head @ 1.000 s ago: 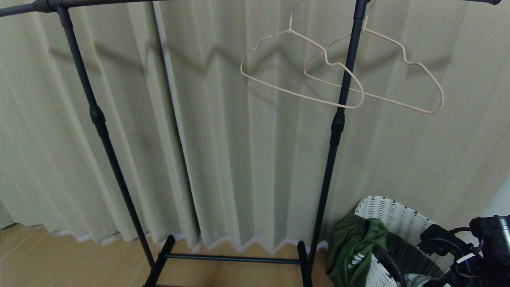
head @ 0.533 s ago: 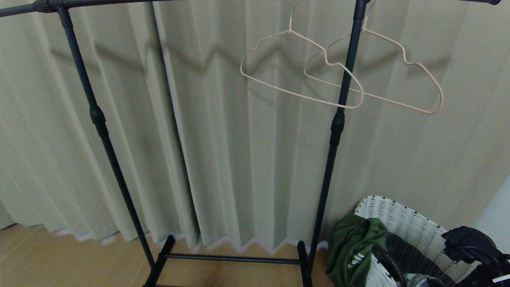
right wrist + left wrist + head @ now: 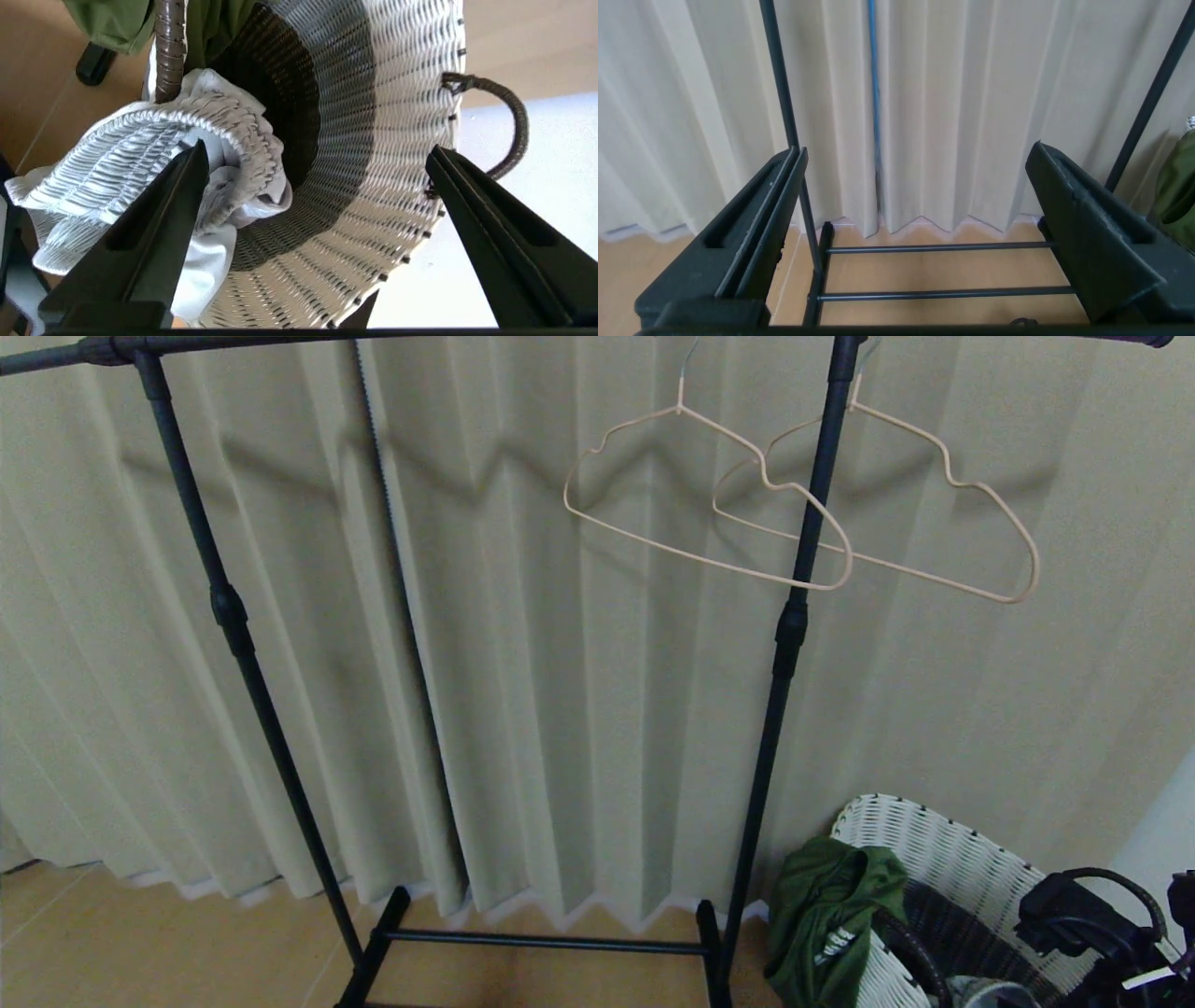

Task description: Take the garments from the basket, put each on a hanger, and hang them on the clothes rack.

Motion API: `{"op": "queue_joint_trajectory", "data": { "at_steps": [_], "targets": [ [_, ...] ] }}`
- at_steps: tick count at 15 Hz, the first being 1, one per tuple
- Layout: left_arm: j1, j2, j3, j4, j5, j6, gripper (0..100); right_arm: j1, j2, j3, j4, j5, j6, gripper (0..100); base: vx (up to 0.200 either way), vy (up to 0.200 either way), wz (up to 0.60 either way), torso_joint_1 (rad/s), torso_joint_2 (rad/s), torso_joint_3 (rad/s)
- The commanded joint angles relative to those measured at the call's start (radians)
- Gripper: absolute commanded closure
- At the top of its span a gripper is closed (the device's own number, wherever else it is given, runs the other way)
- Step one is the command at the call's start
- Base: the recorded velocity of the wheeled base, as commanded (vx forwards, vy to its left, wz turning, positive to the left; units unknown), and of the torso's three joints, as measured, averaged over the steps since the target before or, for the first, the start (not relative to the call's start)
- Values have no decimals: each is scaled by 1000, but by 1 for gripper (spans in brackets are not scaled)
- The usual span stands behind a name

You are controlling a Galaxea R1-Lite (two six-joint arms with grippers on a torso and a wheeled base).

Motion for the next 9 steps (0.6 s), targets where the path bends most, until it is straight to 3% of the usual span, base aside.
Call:
{"op": "queue_joint_trajectory", "data": {
  "at_steps": [1,5,6,9],
  "targets": [
    [0,0,0,-1,1,0,0,1,50,-14,-21,0,0,0,0,0,0,0,0,0],
    [0,0,0,-1,1,2,0,1,227,-24,-139,0,-11,0,0,0,0,0,0,0],
    [0,0,0,-1,1,2,0,-3,256,-18,-179,0,-27,100,0,0,0,0,0,0],
    [0,0,0,-1,2,3,0,-35,342,17,-323,2,-88,100,0,0,0,0,0,0]
  ]
}}
